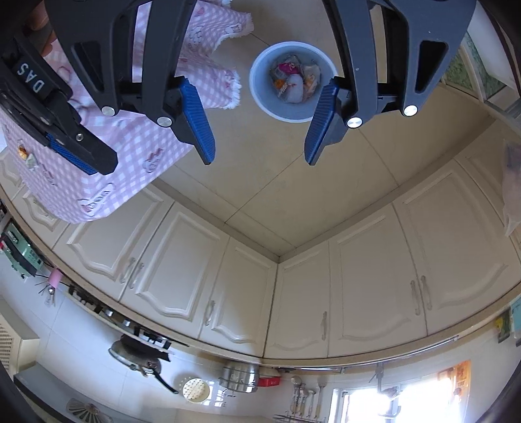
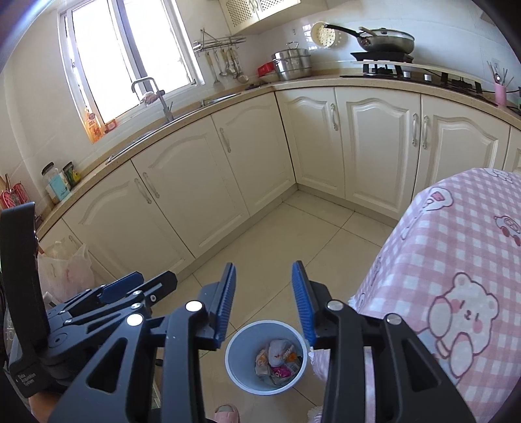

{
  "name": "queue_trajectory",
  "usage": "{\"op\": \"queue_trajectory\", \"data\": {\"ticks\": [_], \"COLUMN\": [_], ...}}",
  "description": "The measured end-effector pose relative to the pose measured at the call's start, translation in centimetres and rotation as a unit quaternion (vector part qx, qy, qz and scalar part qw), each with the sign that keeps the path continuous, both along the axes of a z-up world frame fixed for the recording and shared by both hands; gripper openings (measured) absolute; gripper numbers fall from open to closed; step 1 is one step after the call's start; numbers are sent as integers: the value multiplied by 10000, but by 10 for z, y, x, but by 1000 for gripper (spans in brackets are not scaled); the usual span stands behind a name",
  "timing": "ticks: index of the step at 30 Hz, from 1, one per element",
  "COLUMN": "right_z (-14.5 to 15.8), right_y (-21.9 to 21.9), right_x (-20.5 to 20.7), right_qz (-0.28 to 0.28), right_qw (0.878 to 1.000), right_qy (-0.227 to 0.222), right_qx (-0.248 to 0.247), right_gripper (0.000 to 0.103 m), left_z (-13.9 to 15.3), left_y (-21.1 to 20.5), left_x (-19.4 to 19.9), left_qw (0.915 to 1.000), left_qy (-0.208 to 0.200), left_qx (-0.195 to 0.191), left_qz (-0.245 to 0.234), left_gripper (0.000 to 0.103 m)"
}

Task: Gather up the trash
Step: 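Move both tools back over the table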

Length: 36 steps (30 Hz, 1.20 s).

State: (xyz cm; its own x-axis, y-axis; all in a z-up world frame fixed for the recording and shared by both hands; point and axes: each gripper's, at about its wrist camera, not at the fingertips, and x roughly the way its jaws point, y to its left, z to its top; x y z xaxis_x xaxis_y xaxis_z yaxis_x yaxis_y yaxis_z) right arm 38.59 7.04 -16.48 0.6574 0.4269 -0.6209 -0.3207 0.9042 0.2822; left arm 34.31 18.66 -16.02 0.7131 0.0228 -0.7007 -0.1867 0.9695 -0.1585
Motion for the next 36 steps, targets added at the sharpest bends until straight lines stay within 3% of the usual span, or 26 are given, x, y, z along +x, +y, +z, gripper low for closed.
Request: {"op": "queue_trajectory", "data": {"ticks": [8,13,19,26,30,36], "right_z": [16,29,37,33,29,11], "right_y": [-60,-125,-219,-315,-357,-390], "right_x": [-11,-19,-31,-48,-50,-38], "right_qz": [-444,-973,-1775,-2464,-2796,-2819], "right_qw": [9988,9948,9833,9685,9596,9587], "right_qy": [-162,-277,-378,-348,-246,85], "right_qx": [100,136,116,-32,-210,-371], "right_gripper": [37,40,41,43,47,49], "left_z": [25,37,45,50,45,24], "left_y": [-62,-121,-201,-301,-344,-390], "left_x": [0,6,17,28,39,58], "left_qw": [9977,9921,9804,9591,9501,9388], "left_qy": [-259,-366,-398,-431,-357,-223], "left_qx": [73,155,181,332,394,669], "left_qz": [-629,-1190,-1921,-2780,-3074,-3373], "left_gripper": [56,59,60,64,66,66]}}
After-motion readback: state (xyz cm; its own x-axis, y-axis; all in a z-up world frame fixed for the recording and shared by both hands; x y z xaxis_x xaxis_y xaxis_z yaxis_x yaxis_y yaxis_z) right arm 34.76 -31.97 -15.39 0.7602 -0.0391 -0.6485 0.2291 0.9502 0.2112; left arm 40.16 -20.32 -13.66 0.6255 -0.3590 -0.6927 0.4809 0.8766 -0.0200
